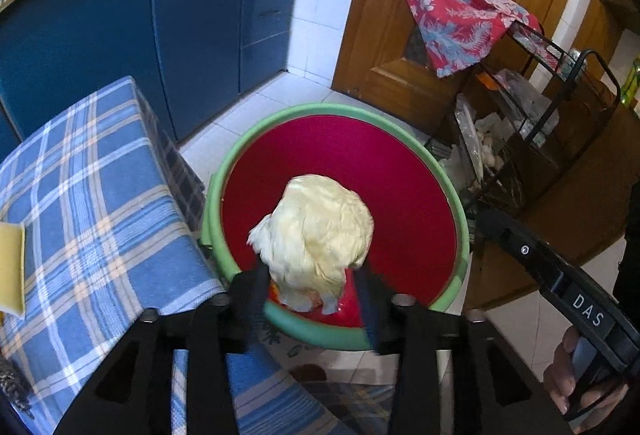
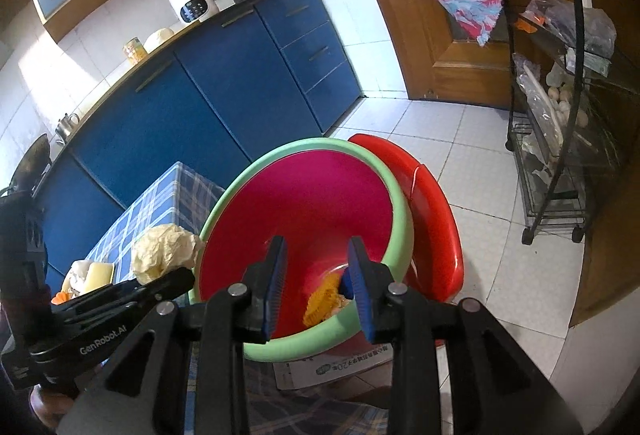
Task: Collect trash
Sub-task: 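Open the right tool to drop the mesh sleeve while the left tool drops the paper, then move both open tools back over the table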
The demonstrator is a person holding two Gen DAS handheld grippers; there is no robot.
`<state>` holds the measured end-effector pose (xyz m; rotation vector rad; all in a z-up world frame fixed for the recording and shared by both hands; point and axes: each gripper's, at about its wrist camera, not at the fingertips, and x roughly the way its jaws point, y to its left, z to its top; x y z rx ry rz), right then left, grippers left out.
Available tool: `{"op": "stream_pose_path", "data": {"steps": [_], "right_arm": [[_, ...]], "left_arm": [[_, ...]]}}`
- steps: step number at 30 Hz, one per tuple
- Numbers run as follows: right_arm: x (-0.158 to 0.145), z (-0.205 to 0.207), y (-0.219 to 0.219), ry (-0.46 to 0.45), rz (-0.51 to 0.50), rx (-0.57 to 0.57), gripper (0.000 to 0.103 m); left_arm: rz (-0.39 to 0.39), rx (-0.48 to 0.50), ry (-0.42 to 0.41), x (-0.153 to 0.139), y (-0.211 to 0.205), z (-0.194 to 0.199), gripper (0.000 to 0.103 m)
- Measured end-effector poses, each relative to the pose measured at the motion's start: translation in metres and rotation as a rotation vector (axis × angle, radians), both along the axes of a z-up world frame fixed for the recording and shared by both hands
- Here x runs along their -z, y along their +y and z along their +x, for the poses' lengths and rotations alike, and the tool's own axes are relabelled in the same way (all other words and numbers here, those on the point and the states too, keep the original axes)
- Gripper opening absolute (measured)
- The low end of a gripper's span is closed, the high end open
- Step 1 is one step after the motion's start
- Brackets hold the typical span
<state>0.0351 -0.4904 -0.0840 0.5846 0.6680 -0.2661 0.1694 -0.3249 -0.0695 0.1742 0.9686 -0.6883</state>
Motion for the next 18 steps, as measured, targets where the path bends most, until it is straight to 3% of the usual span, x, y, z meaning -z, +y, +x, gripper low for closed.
{"op": "stream_pose_path", "data": {"steps": [18], "right_arm": [[-0.005, -0.008, 0.008, -0.003, 0.005, -0.001, 0.044]], "left_arm": [[-0.004, -0.098, -0.017, -0.015, 0.041, -0.007, 0.055]]}}
